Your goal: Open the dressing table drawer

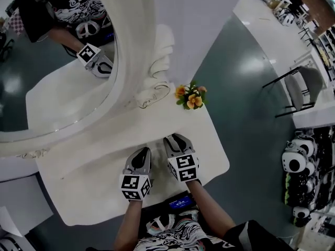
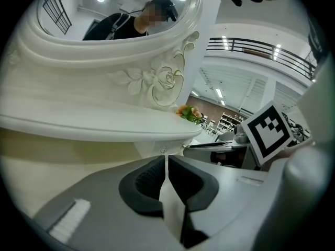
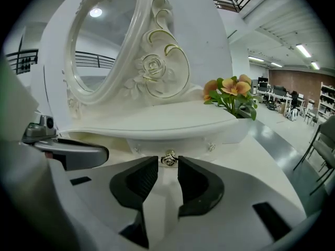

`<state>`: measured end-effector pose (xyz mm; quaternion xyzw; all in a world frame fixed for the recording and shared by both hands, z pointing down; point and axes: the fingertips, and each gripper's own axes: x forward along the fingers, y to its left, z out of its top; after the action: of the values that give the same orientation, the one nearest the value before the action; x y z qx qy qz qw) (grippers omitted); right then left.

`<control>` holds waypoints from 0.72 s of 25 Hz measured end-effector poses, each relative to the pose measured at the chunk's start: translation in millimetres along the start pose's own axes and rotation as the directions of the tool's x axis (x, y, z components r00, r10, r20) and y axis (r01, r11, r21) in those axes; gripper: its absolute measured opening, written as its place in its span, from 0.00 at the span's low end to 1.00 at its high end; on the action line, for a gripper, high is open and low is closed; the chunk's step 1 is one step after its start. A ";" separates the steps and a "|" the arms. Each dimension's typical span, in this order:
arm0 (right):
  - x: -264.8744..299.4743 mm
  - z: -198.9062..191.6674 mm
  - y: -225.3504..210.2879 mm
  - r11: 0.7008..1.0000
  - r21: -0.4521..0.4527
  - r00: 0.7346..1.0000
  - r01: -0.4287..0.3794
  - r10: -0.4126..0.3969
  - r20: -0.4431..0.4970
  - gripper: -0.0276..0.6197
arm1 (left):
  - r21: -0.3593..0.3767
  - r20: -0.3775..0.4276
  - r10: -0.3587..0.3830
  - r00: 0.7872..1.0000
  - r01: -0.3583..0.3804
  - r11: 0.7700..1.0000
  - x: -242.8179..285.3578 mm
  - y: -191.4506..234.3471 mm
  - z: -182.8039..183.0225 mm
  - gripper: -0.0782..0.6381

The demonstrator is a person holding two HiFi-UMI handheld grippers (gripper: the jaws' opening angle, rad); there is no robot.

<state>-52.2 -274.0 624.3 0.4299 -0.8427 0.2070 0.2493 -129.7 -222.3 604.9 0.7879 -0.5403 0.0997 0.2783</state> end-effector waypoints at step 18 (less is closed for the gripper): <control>-5.8 -29.7 -5.3 0.999 -0.047 0.999 0.006 -0.008 -0.041 0.20 | 0.021 0.004 -0.005 1.000 0.005 1.000 3.9 -4.8 -8.0 0.14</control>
<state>-37.7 -256.6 645.0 0.4225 -0.8406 0.1949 0.2773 -122.6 -219.8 611.7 0.7923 -0.5378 0.1029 0.2692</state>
